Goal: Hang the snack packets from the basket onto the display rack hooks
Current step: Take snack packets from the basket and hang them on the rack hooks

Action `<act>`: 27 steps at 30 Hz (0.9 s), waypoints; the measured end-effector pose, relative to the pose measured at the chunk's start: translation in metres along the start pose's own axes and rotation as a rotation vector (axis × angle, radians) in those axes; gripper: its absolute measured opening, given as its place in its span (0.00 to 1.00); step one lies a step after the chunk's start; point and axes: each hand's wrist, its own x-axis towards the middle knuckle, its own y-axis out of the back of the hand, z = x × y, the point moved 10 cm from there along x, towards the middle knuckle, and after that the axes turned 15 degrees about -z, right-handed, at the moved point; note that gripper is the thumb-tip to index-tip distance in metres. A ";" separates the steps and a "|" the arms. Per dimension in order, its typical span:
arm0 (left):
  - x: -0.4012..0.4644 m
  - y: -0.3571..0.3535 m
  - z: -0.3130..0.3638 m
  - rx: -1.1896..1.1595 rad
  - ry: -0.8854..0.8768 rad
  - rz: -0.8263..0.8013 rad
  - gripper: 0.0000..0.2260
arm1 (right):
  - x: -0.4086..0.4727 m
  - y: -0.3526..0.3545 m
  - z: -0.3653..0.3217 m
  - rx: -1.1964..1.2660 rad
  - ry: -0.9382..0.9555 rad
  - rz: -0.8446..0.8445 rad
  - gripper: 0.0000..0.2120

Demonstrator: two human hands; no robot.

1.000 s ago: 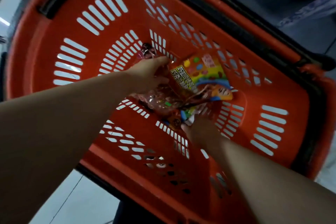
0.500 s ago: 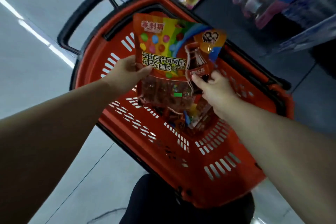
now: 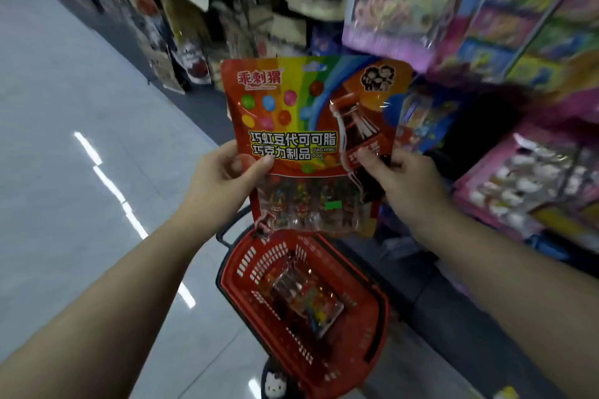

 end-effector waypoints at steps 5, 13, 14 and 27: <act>-0.010 0.031 0.196 0.080 -0.223 0.013 0.10 | -0.050 0.049 -0.186 -0.117 0.191 0.117 0.10; -0.011 0.041 0.413 0.110 -0.540 -0.020 0.07 | -0.121 0.118 -0.373 -0.177 0.414 0.387 0.12; -0.008 0.038 0.429 0.094 -0.571 -0.036 0.08 | -0.130 0.125 -0.388 -0.191 0.433 0.427 0.12; 0.032 -0.031 0.503 0.126 -0.690 -0.340 0.10 | -0.197 0.182 -0.425 -0.228 0.445 0.743 0.12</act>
